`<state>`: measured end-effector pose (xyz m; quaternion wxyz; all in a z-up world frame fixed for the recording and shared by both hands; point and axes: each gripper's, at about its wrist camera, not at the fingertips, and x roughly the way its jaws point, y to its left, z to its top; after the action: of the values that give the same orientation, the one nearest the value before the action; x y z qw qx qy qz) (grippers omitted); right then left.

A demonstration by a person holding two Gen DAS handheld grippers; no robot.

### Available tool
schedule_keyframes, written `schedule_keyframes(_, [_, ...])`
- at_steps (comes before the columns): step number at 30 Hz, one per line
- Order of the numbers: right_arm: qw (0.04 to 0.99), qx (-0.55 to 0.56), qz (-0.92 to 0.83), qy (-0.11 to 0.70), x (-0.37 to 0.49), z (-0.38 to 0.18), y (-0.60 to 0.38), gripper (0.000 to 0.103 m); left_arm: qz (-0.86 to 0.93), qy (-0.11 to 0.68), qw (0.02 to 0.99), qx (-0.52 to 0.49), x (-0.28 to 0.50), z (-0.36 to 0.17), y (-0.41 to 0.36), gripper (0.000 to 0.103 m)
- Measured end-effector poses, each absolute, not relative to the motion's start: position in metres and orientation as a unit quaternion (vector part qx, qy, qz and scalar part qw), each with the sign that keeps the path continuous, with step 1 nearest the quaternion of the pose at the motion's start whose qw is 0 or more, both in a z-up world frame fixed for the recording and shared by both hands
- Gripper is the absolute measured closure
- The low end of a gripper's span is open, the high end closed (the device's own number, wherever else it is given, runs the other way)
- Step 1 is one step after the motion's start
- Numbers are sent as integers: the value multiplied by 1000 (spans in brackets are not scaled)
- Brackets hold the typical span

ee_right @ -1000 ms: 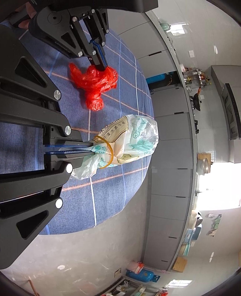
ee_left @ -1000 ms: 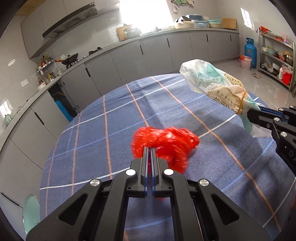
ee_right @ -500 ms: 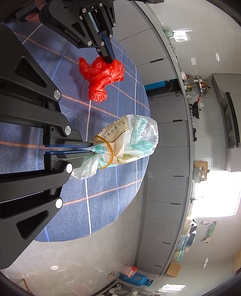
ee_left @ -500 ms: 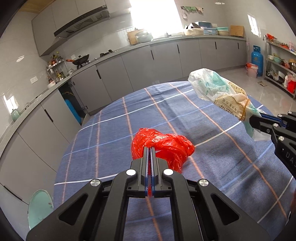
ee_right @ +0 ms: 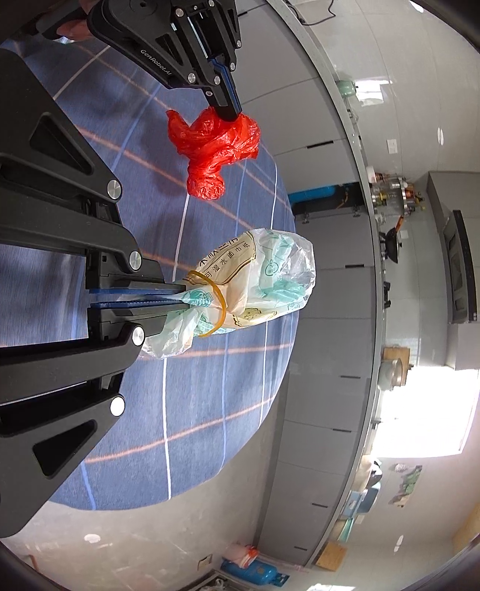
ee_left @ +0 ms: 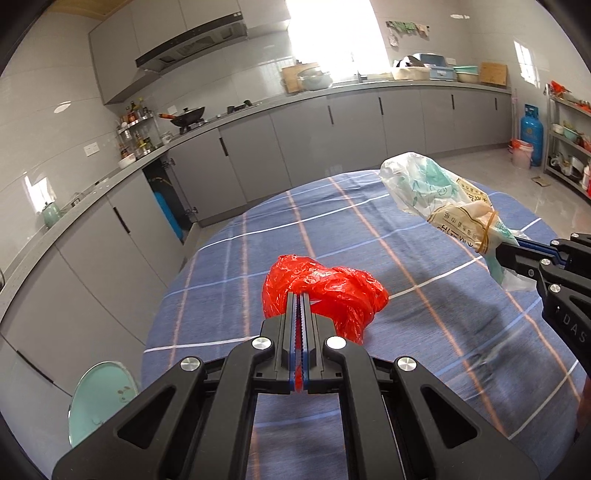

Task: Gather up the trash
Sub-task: 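Carry the red net and clear bag over the teal bin with both grippers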

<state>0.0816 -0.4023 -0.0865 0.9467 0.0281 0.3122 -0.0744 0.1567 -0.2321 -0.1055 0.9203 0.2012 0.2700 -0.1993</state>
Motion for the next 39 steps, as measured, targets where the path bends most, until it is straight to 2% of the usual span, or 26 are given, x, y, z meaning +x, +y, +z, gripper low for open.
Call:
schedule_keyframes(27, [950,-22,32,311,118,-74,-292,99,-95,265,946,164,163,-87,-102,101])
schedule_keyframes(39, [949,-39,61,308,126,-71,-262,99,-65,266,949,156,162,-88,-70,101])
